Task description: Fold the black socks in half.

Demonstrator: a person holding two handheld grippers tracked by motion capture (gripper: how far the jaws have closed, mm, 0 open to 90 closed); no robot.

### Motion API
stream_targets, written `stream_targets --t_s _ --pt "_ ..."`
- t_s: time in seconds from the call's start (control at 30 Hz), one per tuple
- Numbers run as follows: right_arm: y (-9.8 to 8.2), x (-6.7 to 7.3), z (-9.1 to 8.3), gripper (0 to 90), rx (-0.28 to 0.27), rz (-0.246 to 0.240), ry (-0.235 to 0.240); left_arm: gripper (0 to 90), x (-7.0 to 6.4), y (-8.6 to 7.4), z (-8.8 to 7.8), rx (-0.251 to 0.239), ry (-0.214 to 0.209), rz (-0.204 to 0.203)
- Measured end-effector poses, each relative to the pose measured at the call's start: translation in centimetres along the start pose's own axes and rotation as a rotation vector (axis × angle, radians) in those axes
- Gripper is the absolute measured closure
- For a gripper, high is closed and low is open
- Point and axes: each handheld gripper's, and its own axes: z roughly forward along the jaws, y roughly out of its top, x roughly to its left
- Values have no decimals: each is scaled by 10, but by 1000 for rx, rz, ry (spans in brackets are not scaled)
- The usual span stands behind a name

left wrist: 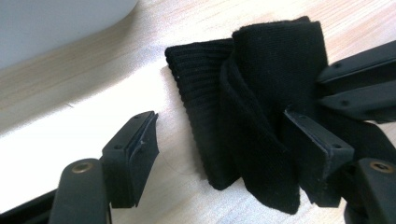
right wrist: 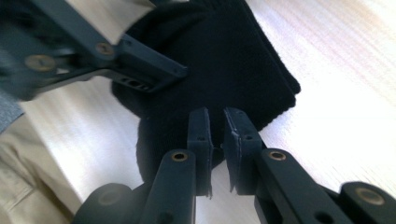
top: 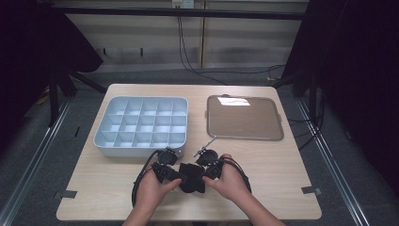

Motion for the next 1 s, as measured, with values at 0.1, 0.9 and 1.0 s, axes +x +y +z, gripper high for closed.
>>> stream_targets --t_s 0.1,0.9,1.0 --pt "-2 3 -4 812 -3 -14 0 290 0 0 0 0 1 -2" --pt "-2 -19 9 686 -30 34 -60 305 0 1 0 9 1 7" --pt "-7 -24 -1 578 -57 39 -73 307 -2 2 0 9 7 13"
